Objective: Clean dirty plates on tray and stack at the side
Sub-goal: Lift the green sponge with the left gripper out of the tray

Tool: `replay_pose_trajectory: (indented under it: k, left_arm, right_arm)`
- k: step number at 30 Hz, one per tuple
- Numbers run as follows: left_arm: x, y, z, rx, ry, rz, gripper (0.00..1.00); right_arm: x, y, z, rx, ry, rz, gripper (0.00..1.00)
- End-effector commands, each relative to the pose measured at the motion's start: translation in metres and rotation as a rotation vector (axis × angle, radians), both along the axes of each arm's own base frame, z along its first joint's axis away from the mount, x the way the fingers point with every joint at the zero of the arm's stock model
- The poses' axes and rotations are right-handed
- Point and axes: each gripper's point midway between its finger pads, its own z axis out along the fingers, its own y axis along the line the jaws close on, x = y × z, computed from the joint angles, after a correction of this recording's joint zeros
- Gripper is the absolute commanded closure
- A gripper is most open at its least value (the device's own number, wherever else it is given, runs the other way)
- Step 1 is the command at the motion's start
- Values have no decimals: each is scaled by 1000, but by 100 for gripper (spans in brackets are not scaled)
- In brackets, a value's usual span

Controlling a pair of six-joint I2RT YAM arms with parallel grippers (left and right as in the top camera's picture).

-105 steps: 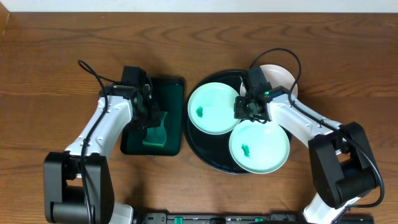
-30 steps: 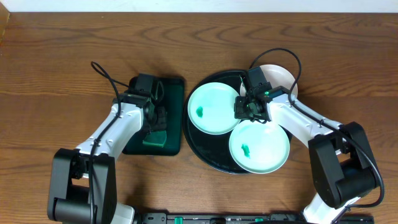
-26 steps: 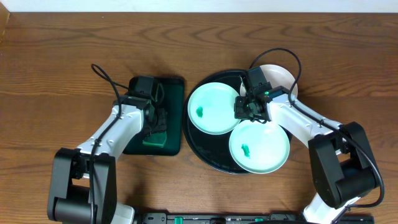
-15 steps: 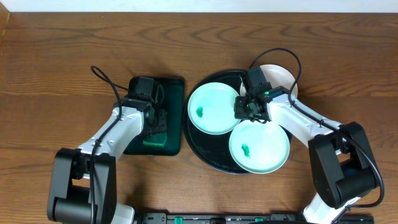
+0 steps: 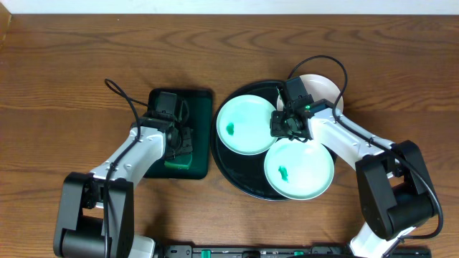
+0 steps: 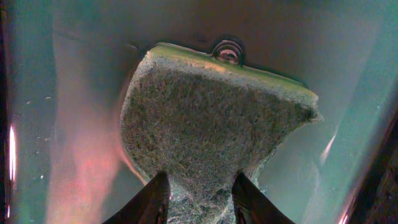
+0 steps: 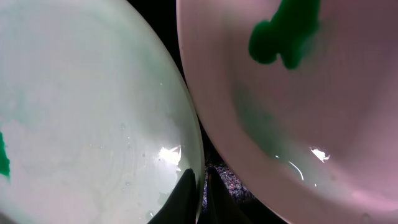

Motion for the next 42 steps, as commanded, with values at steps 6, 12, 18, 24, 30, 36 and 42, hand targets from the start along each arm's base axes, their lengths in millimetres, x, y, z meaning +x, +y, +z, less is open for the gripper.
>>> replay_pose_trajectory:
  k: [6, 12, 18, 24, 30, 36, 42]
  left_arm:
    - [-17, 4, -16, 13, 62, 29, 66]
    - [-15, 4, -16, 14, 53, 29, 67]
    - [-19, 5, -18, 16, 60, 29, 67]
    - [-19, 5, -19, 16, 61, 28, 93]
    - [-10, 4, -1, 15, 47, 22, 93]
    - [18, 0, 48, -5, -99, 24, 93]
    - [30, 18, 100, 83, -222, 60, 93]
  right_arm:
    - [-1, -1, -2, -12, -1, -2, 92]
    - [-1, -1, -2, -12, -1, -3, 91]
    - [-1, -1, -2, -12, -1, -3, 91]
    - [-1, -1, -2, -12, -1, -3, 91]
    - [0, 0, -2, -11, -5, -3, 97]
    - [-1, -1, -2, -13, -2, -1, 99]
    - [-1, -1, -2, -16, -3, 9, 99]
